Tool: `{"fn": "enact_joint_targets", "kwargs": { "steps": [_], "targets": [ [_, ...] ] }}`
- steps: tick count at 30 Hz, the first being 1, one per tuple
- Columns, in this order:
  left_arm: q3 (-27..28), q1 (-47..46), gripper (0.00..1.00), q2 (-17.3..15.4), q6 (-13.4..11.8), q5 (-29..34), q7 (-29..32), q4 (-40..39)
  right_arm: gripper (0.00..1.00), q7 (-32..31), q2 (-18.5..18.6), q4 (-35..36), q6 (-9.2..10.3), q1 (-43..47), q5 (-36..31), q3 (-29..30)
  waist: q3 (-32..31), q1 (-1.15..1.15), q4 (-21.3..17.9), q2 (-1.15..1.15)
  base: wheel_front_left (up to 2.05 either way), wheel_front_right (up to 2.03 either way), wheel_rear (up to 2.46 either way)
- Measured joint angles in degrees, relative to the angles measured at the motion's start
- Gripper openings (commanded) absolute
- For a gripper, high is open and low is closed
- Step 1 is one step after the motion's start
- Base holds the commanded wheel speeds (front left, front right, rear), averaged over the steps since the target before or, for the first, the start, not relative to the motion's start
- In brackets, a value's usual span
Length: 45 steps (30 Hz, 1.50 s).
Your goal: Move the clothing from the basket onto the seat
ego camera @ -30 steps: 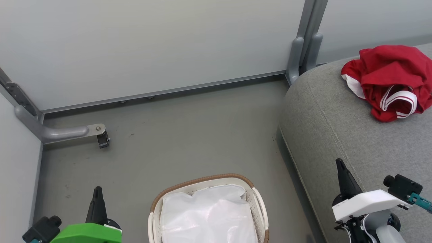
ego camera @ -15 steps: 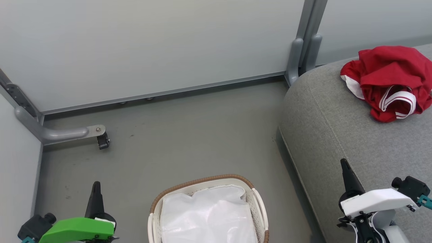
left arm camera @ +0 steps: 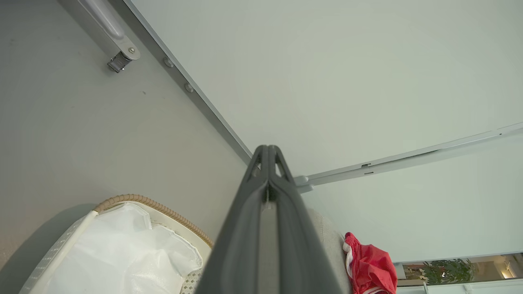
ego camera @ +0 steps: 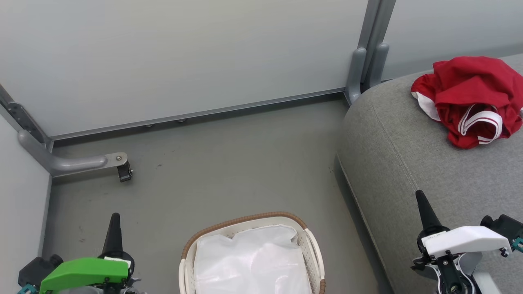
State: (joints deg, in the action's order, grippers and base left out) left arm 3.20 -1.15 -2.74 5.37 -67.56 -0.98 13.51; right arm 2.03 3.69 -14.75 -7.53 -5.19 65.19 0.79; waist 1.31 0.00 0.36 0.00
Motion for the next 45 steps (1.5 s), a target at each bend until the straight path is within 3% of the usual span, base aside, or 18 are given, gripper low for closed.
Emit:
{"fn": "enact_joint_targets", "kwargs": {
  "steps": [45],
  "targets": [
    [2.5,-3.6,0.00,0.0,1.6,-19.4,6.0,0.4,0.00,-5.9,0.0,0.6,0.03,-0.5,22.1,3.5,-0.8,0.00,-0.3,0.00,0.00,0.00,0.00]
  ]
}}
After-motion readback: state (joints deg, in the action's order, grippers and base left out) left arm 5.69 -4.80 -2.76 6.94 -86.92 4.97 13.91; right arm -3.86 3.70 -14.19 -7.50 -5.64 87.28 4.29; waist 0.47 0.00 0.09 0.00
